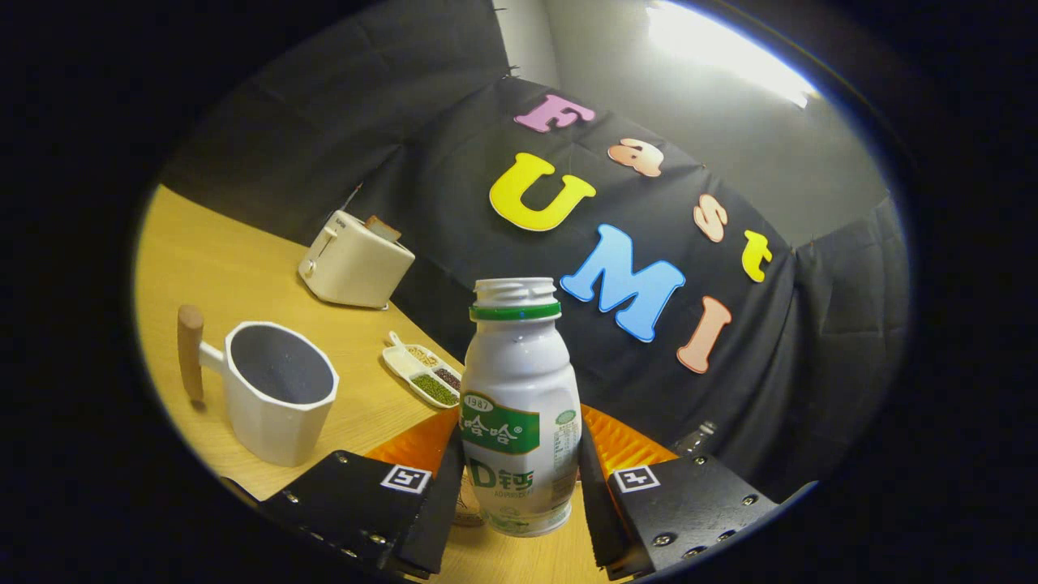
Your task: Take the bottle from table, then pour the juice into the cup, finally place the bottle on the coaster
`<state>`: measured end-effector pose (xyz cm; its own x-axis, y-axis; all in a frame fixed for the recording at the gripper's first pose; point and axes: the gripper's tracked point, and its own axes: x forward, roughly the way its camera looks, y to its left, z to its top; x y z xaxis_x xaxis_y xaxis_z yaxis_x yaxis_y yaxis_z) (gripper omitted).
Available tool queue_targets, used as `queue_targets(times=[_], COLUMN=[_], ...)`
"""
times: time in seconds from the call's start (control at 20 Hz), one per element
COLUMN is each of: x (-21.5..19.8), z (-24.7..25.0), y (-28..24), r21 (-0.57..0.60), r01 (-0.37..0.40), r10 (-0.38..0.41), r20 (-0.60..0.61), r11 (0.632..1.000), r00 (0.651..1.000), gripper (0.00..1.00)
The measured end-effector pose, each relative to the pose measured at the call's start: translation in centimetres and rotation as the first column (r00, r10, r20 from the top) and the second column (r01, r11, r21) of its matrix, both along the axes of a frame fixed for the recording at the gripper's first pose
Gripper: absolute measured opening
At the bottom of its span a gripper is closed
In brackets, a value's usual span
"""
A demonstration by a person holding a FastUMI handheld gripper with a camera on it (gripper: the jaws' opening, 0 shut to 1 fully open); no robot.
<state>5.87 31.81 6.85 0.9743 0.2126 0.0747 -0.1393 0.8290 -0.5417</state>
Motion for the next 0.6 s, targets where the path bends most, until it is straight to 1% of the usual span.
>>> queue_targets(times=[0.1, 0.3, 0.4, 0.5, 0.6], x=[0.3, 0.9, 1.2, 1.5, 1.8], z=[0.0, -0.4, -0.4, -0.3, -0.4], y=[-0.2, -0.2, -0.1, -0.1, -0.5], r21=[0.04, 0.141, 0.217, 0.305, 0.373], r01=[-0.001, -0.026, -0.042, -0.063, -0.067], r10=[0.001, 0.034, 0.059, 0.092, 0.108], r20=[-0.015, -0.057, -0.074, -0.084, -0.088], r11=[0.999, 0.99, 0.975, 0.95, 0.925], r00=[1.0, 0.998, 0.996, 0.992, 0.99], gripper=[0.67, 0.67, 0.67, 0.67, 0.67])
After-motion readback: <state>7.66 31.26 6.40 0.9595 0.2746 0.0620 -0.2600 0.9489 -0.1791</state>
